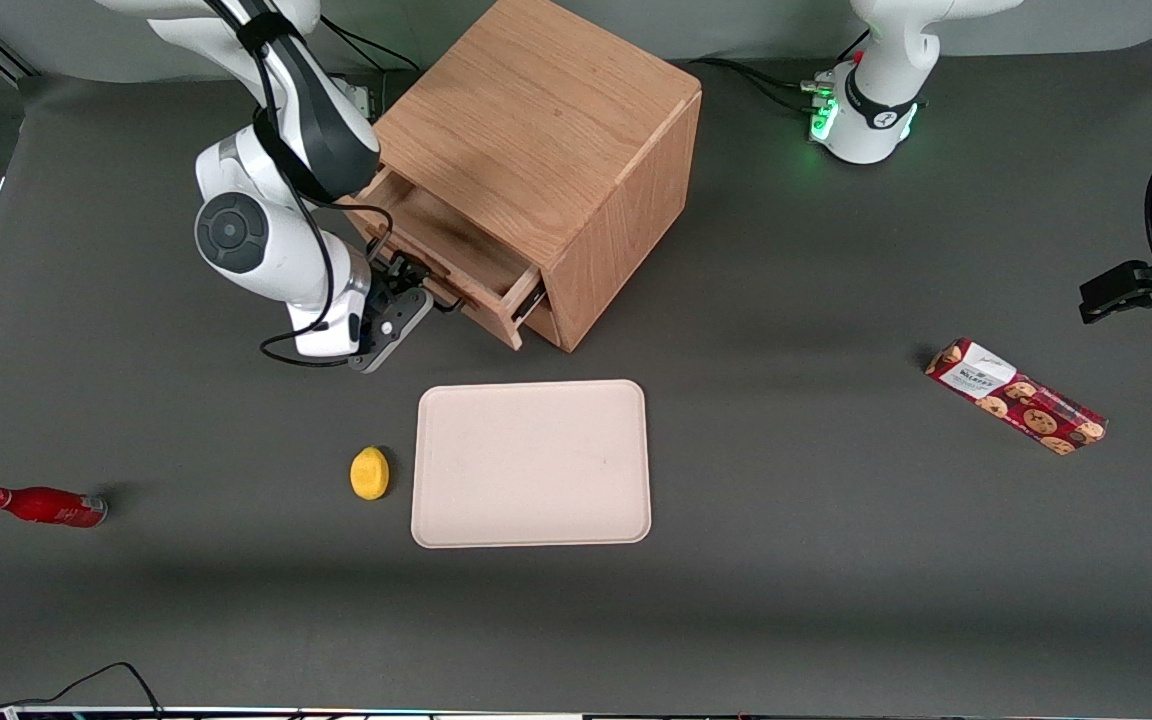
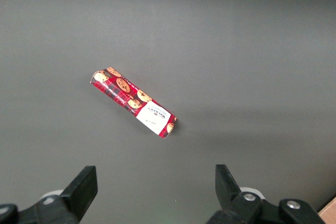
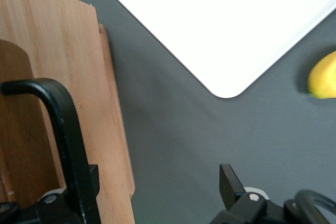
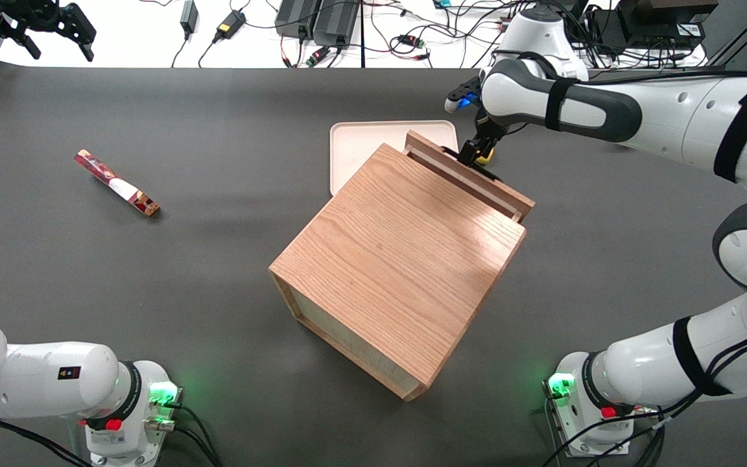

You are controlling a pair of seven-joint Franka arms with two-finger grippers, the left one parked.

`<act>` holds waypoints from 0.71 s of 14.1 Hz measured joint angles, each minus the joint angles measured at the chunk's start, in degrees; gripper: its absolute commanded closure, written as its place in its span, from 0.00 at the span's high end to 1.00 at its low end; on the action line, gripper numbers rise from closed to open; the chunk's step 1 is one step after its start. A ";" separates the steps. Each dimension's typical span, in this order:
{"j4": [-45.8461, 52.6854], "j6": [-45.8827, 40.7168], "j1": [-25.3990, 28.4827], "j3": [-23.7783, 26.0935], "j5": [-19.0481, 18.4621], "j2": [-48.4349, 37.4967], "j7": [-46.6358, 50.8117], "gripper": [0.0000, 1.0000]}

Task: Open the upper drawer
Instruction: 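Pull the upper drawer outward from the cabinet with the right gripper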

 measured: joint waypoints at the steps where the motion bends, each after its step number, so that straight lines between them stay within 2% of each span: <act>1: 0.17 0.18 0.00 -0.53 -0.82 0.02 0.00 1.00; 10: 0.84 0.75 0.03 -5.97 -2.65 0.13 -2.66 1.00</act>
